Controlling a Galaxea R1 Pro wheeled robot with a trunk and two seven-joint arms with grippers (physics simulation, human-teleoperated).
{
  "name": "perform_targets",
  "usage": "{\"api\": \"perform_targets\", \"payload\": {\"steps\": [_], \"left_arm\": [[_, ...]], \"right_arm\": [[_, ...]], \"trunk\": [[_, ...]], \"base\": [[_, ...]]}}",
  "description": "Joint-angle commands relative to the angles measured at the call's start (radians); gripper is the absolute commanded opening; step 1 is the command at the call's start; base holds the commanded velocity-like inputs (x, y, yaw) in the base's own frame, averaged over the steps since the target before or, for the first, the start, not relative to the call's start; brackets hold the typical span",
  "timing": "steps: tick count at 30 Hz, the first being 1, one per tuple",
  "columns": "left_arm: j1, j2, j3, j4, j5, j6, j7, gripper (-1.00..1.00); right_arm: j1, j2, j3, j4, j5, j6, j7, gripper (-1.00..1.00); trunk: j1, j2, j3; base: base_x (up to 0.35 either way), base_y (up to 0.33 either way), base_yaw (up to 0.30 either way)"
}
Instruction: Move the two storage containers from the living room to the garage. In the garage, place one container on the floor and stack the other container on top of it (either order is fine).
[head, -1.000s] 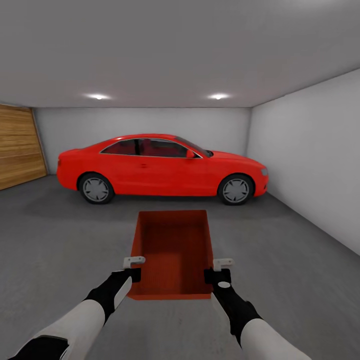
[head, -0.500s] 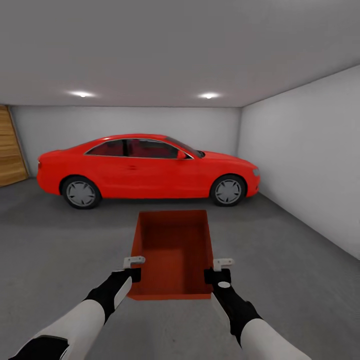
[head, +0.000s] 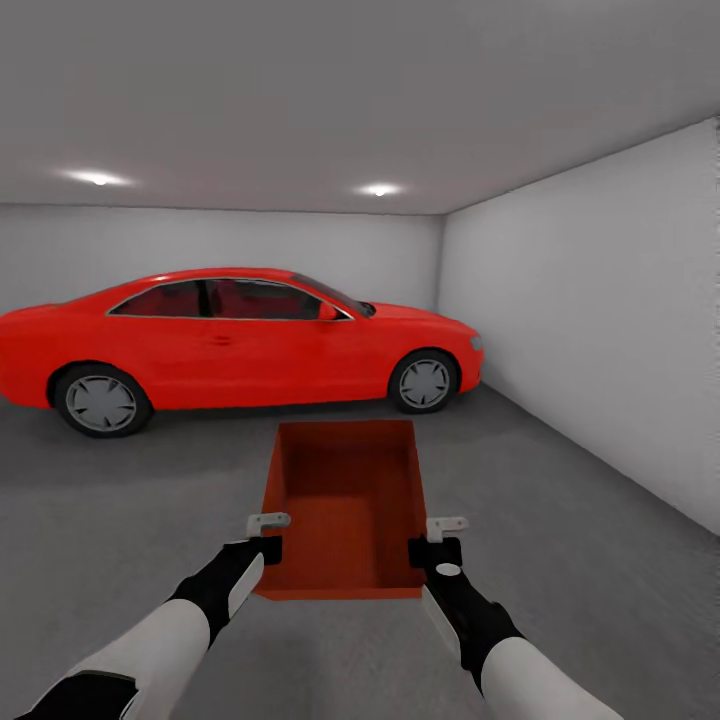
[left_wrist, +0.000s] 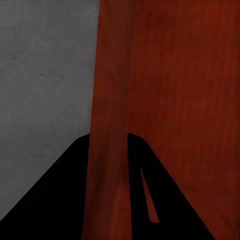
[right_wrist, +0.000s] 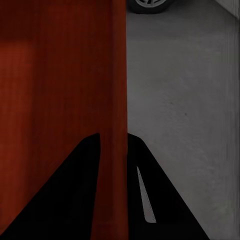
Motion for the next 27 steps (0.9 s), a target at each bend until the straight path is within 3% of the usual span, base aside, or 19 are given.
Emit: {"api": "perform_targets", "payload": {"steps": [1,27], "left_arm": [[-0.001,0.054,0.024,-0.005,-0.023,-0.054,0.017,-1.00],[-0.001,0.055,0.025,-0.005,-0.023,-0.054,0.017,-1.00]], "right_arm": [[0.000,-0.001,0.008,0.001,-0.014,0.006,-0.006,-1.00],[0.000,-0.001,0.007,0.001,-0.014,0.005,-0.006,-1.00]], "trunk": [[0.001,-0.001,-0.002],[0.001,-0.001,-0.002]], "base": [[0.322,0.112,-0.245],[0.322,0.112,-0.246]]}}
